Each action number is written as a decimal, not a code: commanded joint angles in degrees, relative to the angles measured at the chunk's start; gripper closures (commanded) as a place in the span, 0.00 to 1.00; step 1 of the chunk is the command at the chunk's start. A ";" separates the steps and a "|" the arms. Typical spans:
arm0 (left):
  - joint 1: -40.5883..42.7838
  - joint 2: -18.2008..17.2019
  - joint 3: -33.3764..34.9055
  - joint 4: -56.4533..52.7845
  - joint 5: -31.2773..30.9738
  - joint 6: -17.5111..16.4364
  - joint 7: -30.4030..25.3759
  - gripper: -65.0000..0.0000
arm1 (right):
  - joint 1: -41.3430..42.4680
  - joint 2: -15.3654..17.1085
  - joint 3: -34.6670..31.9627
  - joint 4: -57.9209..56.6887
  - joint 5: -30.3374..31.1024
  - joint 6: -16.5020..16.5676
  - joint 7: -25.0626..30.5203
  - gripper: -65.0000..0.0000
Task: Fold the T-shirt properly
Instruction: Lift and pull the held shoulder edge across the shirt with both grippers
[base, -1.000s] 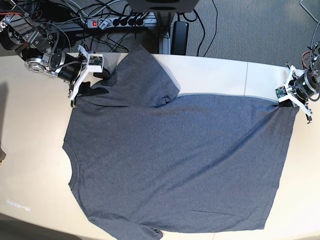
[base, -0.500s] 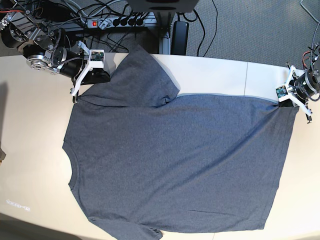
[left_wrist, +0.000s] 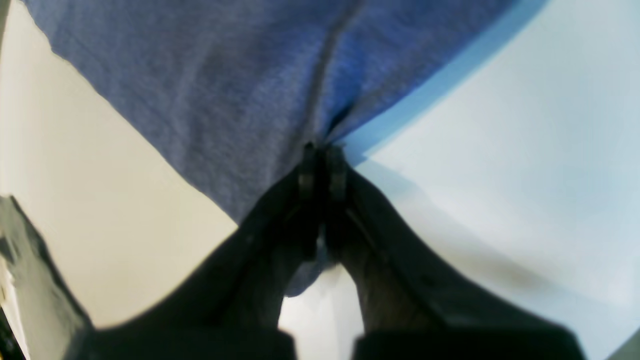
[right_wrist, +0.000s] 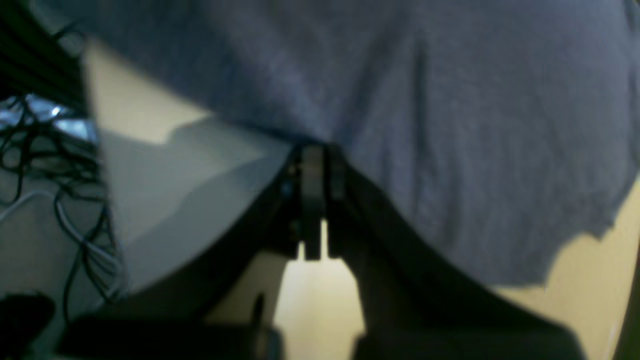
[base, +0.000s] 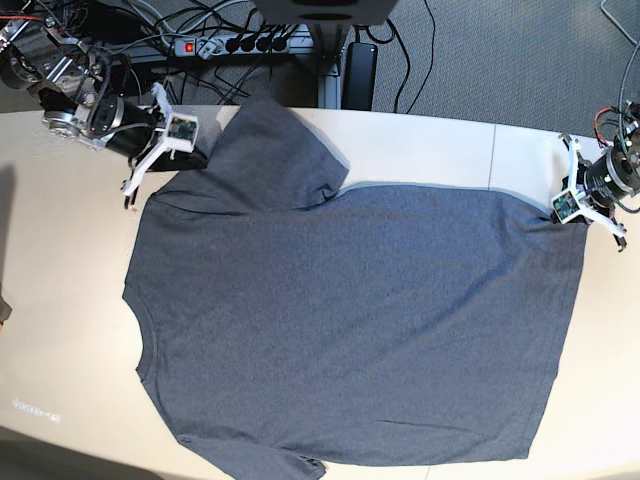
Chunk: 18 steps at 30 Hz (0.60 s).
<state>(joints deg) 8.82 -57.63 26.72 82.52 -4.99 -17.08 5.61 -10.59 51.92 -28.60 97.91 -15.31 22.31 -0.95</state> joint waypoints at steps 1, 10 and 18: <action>-1.53 -1.42 -0.61 0.46 -1.07 0.35 0.07 1.00 | 0.72 1.07 1.55 1.29 1.38 4.50 0.85 1.00; -6.43 -1.44 -0.61 0.46 -5.01 -0.07 2.60 1.00 | 2.58 1.07 6.43 3.17 5.73 5.99 0.63 1.00; -10.62 -1.44 -0.59 0.17 -7.63 -0.09 5.01 1.00 | 10.84 1.05 6.43 2.73 7.21 6.69 -0.48 1.00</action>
<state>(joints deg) -0.84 -57.65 26.79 82.41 -12.49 -17.17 10.96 -0.73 51.90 -22.87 100.05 -8.56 25.23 -2.09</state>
